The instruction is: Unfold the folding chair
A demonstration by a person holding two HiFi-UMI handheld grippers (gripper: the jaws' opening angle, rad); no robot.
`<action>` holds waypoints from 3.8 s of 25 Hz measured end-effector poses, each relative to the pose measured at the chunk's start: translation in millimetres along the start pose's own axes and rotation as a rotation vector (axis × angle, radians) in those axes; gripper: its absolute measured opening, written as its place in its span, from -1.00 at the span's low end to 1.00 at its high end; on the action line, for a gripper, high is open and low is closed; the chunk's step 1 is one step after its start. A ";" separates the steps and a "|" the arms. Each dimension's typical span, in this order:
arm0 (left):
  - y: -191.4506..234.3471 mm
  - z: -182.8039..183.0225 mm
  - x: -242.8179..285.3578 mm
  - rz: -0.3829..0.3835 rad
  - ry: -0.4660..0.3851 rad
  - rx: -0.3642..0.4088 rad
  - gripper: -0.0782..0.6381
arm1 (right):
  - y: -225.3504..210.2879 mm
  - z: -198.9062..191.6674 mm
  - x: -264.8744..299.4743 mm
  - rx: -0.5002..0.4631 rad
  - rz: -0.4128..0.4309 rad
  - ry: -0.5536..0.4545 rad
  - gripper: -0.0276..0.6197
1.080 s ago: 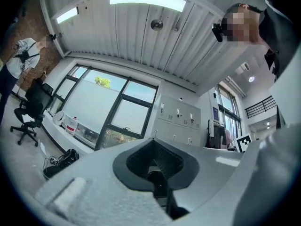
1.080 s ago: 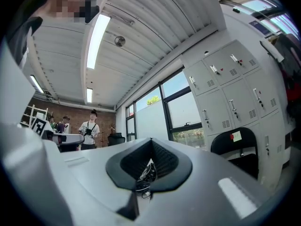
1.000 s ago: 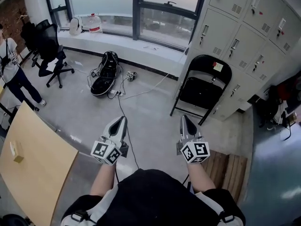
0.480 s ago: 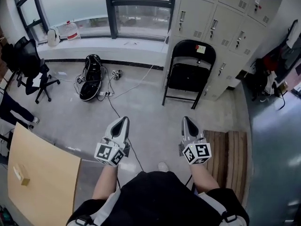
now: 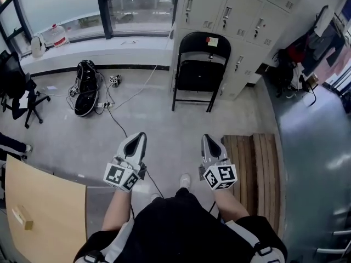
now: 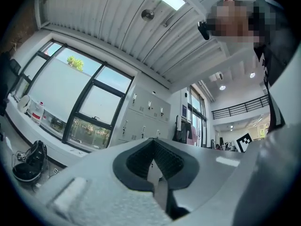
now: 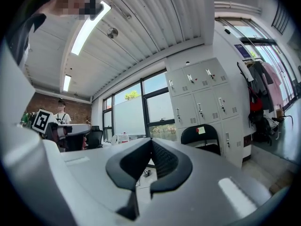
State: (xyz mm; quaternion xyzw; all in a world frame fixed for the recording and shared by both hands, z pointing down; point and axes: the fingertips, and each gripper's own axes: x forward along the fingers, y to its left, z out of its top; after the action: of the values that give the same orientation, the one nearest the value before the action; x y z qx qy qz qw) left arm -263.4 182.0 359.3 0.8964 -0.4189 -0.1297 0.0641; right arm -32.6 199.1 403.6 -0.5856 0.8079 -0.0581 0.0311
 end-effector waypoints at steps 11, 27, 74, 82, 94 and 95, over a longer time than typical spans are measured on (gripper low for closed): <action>-18.2 -6.7 69.0 -0.037 0.001 0.013 -0.77 | -86.2 20.8 23.2 0.011 -0.045 -0.053 -0.90; -52.1 -65.7 209.3 -0.061 0.023 -0.019 -0.77 | -237.3 36.2 35.2 0.035 -0.140 -0.060 -0.91; 177.0 -89.7 492.3 -0.225 0.104 -0.030 -0.77 | -358.5 -11.6 356.2 0.137 -0.358 0.116 -0.90; 200.4 -108.1 523.6 -0.192 0.136 -0.038 -0.77 | -379.3 -18.0 385.9 0.139 -0.356 0.153 -0.90; 227.8 -137.0 630.7 -0.202 0.216 0.002 -0.61 | -455.7 -25.5 474.9 0.168 -0.331 0.203 -0.90; 231.7 -140.0 639.0 -0.198 0.223 0.014 -0.57 | -459.3 -28.9 481.4 0.163 -0.323 0.214 -0.90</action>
State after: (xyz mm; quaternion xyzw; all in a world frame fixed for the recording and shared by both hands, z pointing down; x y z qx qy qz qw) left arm -0.3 -456.1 430.9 0.9427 -0.3195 -0.0320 0.0908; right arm 246.6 -397.7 500.7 -0.6935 0.6949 -0.1894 -0.0175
